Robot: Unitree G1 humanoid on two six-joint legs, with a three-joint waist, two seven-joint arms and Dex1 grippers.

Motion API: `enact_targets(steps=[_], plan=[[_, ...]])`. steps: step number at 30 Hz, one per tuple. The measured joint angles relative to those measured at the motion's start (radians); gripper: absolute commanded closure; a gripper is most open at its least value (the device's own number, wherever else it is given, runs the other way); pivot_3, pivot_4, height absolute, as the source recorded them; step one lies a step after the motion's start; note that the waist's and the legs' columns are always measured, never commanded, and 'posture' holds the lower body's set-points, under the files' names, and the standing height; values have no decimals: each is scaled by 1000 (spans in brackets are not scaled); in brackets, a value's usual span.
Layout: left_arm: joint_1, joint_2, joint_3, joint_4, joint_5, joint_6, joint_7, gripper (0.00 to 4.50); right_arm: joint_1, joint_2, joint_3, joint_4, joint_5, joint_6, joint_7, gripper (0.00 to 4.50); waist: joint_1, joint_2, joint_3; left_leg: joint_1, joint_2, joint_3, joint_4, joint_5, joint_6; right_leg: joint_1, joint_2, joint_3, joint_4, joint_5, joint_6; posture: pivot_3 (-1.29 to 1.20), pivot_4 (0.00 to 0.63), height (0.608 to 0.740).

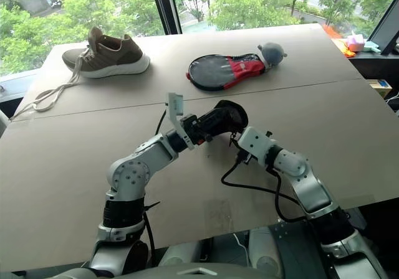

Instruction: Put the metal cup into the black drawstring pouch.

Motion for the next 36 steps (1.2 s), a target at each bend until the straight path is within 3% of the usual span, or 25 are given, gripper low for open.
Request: enact_targets(steps=[6, 9, 10, 28, 31, 36], plan=[[0, -1, 0, -2, 0, 0, 1, 4500, -2, 13, -3, 0, 0, 0, 6, 3109, -1, 0, 0, 0, 0, 0, 0, 0, 0, 0, 0, 0, 0, 0, 0, 0, 150, 740], [0, -2, 0, -2, 0, 0, 1, 4500, -2, 13, -8, -1, 0, 0, 7, 4380, -1, 0, 0, 0, 0, 0, 0, 0, 0, 0, 0, 0, 0, 0, 0, 0, 150, 740], [1, -2, 0, -2, 0, 0, 1, 4500, -2, 13, -11, -1, 0, 0, 8, 4453, -1, 0, 0, 0, 0, 0, 0, 0, 0, 0, 0, 0, 0, 0, 0, 0, 150, 740], [6, -13, 0, -3, 1, -1, 2, 4500, 141, -74, -131, -185, 64, 127, 73, 4453, 1, 0, 0, 0, 0, 0, 0, 0, 0, 0, 0, 0, 0, 0, 0, 0, 150, 740], [7, -17, -2, -3, 1, -1, 2, 4500, 146, -84, -180, -194, 58, 143, 47, 4453, 1, 0, 0, 0, 0, 1, 0, 0, 0, 0, 0, 0, 0, 0, 0, 0, 150, 740], [6, -30, -20, -1, 0, -1, 1, 4500, 57, -59, -282, -161, -12, 80, -120, 4453, 0, 0, 0, 0, 0, 1, 0, 0, 0, 0, 0, 1, 1, 0, 0, 0, 150, 740]])
